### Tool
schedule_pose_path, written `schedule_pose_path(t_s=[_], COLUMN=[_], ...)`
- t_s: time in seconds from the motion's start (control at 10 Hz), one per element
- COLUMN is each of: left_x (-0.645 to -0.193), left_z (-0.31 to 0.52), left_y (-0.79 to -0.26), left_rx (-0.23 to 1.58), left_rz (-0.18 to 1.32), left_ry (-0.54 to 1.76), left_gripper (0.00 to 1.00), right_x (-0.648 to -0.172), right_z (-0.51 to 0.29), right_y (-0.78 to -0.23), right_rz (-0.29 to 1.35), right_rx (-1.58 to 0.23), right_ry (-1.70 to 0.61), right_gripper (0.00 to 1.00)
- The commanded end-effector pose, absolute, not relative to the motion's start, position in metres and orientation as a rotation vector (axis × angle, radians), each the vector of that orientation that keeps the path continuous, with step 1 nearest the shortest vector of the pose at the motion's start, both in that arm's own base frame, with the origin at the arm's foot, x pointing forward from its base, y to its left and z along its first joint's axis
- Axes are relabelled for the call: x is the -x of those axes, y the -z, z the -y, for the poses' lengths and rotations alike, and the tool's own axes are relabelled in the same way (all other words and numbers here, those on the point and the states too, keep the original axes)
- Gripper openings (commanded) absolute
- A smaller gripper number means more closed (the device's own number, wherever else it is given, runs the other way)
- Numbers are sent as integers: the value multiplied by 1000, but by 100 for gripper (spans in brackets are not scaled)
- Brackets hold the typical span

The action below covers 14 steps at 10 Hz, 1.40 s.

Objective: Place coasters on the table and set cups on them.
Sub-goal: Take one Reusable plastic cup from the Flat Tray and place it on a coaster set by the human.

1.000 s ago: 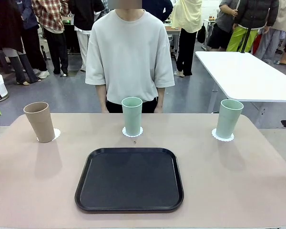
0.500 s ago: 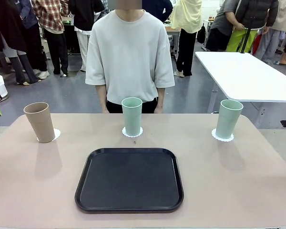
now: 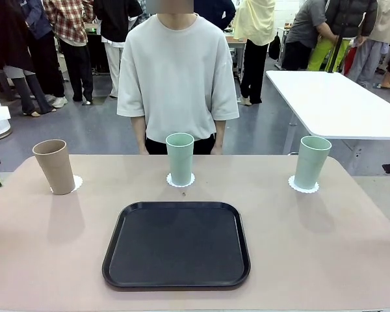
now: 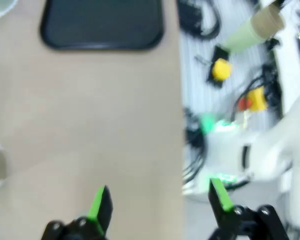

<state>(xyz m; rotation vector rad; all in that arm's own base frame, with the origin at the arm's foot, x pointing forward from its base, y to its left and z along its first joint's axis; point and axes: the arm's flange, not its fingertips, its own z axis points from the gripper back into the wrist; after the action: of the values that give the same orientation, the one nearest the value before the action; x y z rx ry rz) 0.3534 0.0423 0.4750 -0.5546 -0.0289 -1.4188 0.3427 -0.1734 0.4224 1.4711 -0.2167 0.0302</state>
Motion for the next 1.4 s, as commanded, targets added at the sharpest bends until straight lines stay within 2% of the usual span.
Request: schedule_pose_path(t_s=[0.0, 0.2, 0.3, 0.4, 0.5, 0.6, 0.7, 0.9, 1.1, 1.3], left_x=[-330, -344, -348, -327, -327, -335, -348, -376, -387, -393], left_z=[-41, -44, -43, -40, -40, -45, -51, -86, -131, -171], left_y=[-478, -489, -471, -479, -479, -474, -466, -454, -443, -449], left_rx=[999, 1234, 1287, 959, 959, 1098, 1350, 1350, 1290, 1255], left_rz=[141, 215, 266, -2, -2, 41, 186, 241, 299, 265], left_ry=[881, 674, 698, 1060, 1060, 938, 585, 298, 190, 226], left_gripper=[100, 100, 100, 100, 100, 100, 100, 100, 100, 100], right_x=[-342, -342, -342, -342, -342, -342, -342, -342, -342, -342], right_z=[174, 174, 174, 174, 174, 174, 174, 174, 174, 174], right_y=[-423, -423, -423, -423, -423, -423, -423, -423, -423, -423], right_rz=[224, 224, 224, 224, 224, 224, 224, 224, 224, 224], right_rx=[-1481, -1481, -1481, -1481, -1481, -1481, -1481, -1481, -1481, -1481], right_ry=[-36, -36, -36, -36, -36, -36, -36, -36, -36, -36], right_gripper=[100, 100, 100, 100, 100, 100, 100, 100, 100, 100])
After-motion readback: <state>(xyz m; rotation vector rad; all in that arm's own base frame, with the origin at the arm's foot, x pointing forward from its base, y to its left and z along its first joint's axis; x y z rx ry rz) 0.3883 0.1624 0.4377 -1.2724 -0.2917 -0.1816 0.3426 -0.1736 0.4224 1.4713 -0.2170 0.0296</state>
